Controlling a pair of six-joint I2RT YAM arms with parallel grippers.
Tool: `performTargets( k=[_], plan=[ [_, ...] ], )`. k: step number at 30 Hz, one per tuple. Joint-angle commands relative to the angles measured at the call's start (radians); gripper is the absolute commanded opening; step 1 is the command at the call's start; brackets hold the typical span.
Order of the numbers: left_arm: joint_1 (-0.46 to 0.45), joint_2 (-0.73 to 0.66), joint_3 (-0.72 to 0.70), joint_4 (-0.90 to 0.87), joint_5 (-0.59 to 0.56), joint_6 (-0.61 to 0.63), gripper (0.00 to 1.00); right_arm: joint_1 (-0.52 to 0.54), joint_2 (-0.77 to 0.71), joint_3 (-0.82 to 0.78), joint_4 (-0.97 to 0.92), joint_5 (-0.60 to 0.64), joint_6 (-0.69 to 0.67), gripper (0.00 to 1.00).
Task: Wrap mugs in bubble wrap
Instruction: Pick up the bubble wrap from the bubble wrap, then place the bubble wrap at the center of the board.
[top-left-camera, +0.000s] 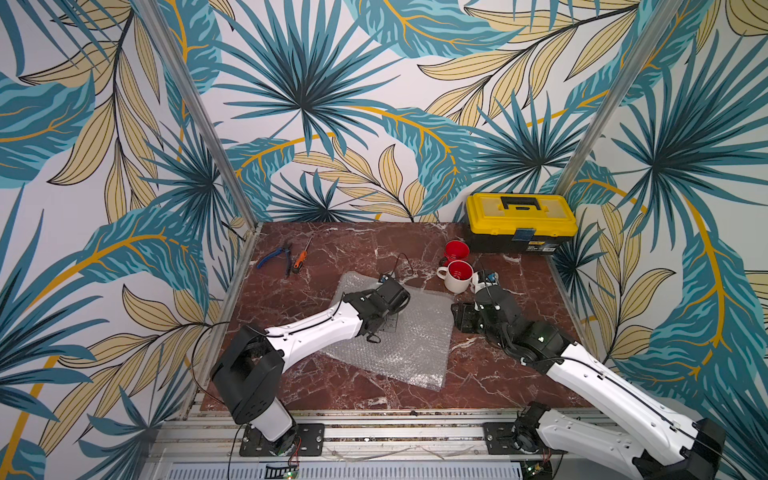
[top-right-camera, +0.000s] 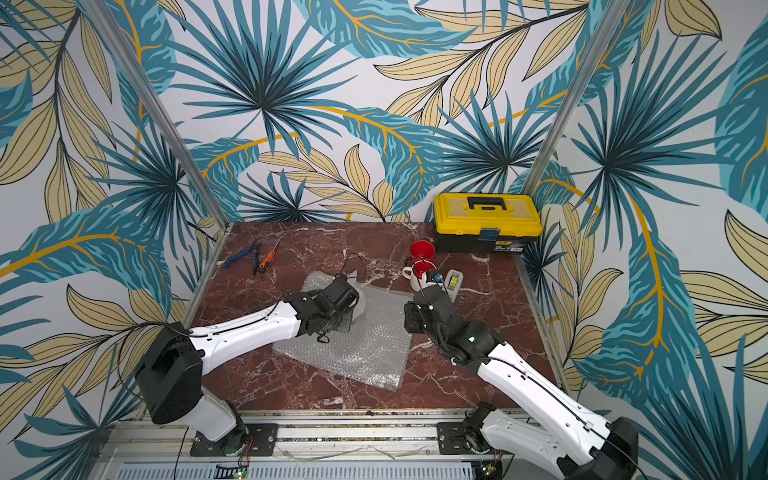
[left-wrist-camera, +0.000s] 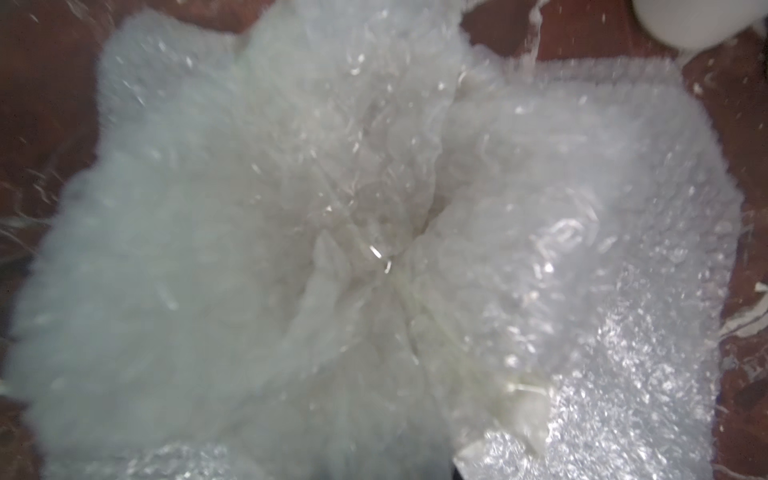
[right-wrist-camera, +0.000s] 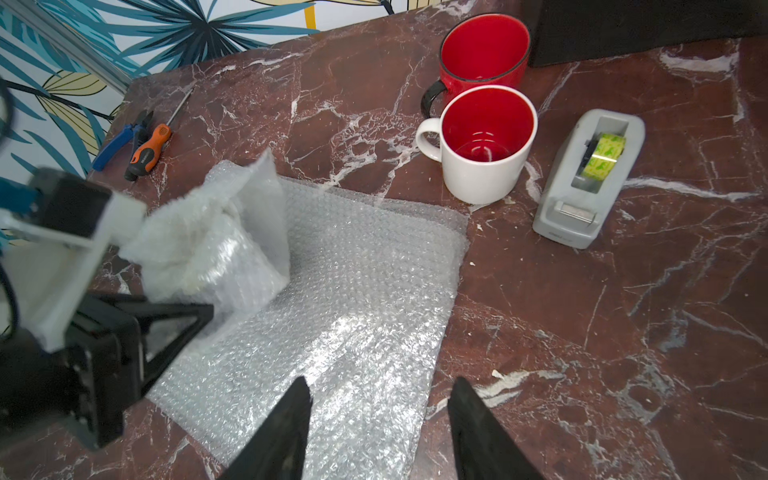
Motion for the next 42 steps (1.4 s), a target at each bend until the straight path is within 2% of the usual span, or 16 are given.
performTargets(
  k=[1,5,9,14,22,26,28,31,33,36,37,40,42],
  plan=[
    [0.115,-0.005,0.168,0.049,0.002,0.137,0.00,-0.010,-0.004,-0.033,-0.021,0.041,-0.027,0.55],
    [0.271,0.115,0.319,0.049,0.091,0.236,0.00,-0.030,0.007,-0.040,-0.015,0.025,-0.039,0.55],
    [0.378,0.249,0.477,0.043,0.100,0.322,0.00,-0.066,0.016,-0.029,-0.025,-0.025,-0.050,0.65],
    [0.490,0.395,0.645,0.004,0.152,0.364,0.00,-0.121,0.025,-0.018,-0.041,-0.080,-0.077,0.66],
    [0.574,0.542,0.735,0.004,0.192,0.400,0.00,-0.178,0.052,0.009,-0.078,-0.114,-0.101,0.66],
    [0.584,0.581,0.752,0.000,0.177,0.416,0.02,-0.196,0.066,0.023,-0.111,-0.072,-0.079,0.67],
    [0.587,0.584,0.748,0.000,0.173,0.408,0.18,-0.212,0.092,0.042,-0.138,-0.037,-0.054,0.72],
    [0.588,0.571,0.728,0.000,0.175,0.383,0.53,-0.223,0.141,0.078,-0.155,0.017,-0.012,0.77],
    [0.588,0.543,0.703,0.000,0.175,0.358,0.66,-0.227,0.178,0.102,-0.140,0.033,0.011,0.82],
    [0.589,0.465,0.637,-0.007,0.171,0.287,0.87,-0.239,0.252,0.142,-0.090,-0.012,0.008,0.82],
    [0.589,0.428,0.604,-0.013,0.169,0.248,0.99,-0.242,0.287,0.162,-0.080,-0.020,0.008,0.82],
    [0.586,0.296,0.467,-0.005,0.185,0.123,1.00,-0.253,0.404,0.238,-0.065,-0.056,0.008,0.81],
    [0.564,0.205,0.357,0.025,0.181,0.076,1.00,-0.253,0.485,0.292,-0.026,-0.115,-0.013,0.76]
  ],
)
